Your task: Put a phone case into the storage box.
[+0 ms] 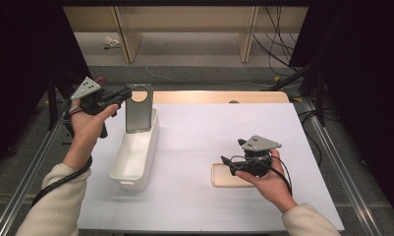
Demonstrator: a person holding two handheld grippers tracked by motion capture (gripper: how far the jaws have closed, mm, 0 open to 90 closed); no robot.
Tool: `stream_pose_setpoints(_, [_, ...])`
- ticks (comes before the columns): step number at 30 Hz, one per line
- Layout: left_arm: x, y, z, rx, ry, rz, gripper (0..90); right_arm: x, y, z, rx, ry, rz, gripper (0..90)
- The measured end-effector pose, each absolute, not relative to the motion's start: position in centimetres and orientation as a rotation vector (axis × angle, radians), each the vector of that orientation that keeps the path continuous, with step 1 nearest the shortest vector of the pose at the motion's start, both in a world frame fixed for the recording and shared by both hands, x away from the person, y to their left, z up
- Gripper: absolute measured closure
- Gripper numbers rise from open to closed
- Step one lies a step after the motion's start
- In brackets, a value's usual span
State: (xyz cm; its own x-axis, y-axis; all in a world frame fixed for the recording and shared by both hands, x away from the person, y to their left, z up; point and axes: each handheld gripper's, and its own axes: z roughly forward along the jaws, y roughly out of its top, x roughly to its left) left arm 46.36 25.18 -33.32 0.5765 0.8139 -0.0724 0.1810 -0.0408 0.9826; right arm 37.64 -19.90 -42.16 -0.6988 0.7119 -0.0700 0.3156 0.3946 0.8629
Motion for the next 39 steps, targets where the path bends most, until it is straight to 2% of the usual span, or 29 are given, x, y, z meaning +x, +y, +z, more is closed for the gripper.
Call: stream_pose_setpoints(39, [49.3,25.6,-34.7,1.58,0.899,0.624,81.5,37.7,-20.0,-42.2,0.884,2.225,1.242,17.4])
